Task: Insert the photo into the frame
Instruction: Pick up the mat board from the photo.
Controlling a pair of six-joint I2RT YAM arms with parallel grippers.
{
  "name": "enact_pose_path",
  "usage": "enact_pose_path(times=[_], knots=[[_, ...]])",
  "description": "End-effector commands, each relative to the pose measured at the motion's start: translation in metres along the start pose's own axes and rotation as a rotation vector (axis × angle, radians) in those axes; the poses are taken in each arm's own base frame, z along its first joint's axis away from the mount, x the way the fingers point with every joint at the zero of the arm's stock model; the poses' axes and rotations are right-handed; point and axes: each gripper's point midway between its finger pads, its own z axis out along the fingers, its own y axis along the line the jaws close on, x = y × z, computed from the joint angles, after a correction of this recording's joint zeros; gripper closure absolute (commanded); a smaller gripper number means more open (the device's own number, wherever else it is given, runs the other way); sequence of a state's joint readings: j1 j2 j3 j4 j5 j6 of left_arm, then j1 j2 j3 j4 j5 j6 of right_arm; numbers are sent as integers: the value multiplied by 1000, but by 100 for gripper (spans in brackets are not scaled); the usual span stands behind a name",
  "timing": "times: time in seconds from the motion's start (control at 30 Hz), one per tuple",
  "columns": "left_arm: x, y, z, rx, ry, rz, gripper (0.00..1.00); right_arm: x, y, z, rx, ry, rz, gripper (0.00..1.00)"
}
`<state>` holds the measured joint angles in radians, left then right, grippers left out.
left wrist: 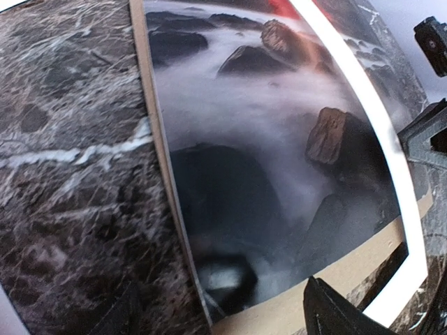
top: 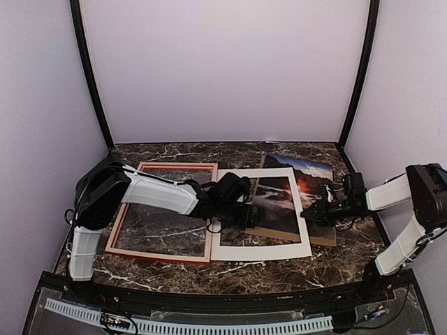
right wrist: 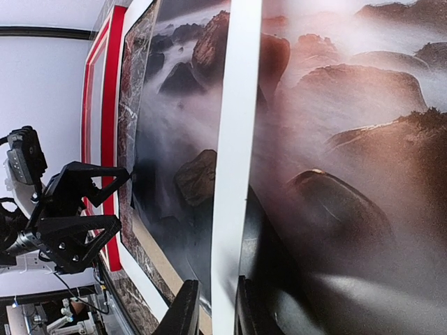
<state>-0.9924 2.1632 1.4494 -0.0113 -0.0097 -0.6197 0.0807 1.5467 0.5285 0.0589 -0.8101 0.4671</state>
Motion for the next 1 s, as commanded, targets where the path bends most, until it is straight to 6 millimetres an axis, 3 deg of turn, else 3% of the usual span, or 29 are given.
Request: enact_pose_path(times=[0.0, 0.4, 0.6, 0.73, 0.93, 0.97], knots=[[49, 58, -15, -231, 149, 43, 18, -1, 6, 1, -19, -6, -24, 81], [55, 56, -13, -197, 157, 34, 17, 5, 20, 17, -53, 46, -56, 82], [43, 46, -21, -168, 139, 53, 17, -13, 33, 6, -9, 3, -95, 100], [24, 37, -39, -110, 106, 53, 15, -25, 67, -20, -12, -37, -145, 100], [-6, 31, -84, 54, 31, 16, 14, -38, 128, -58, -83, -94, -232, 100], [-18, 30, -96, 94, 4, 5, 14, -40, 137, -63, -98, -101, -244, 100]])
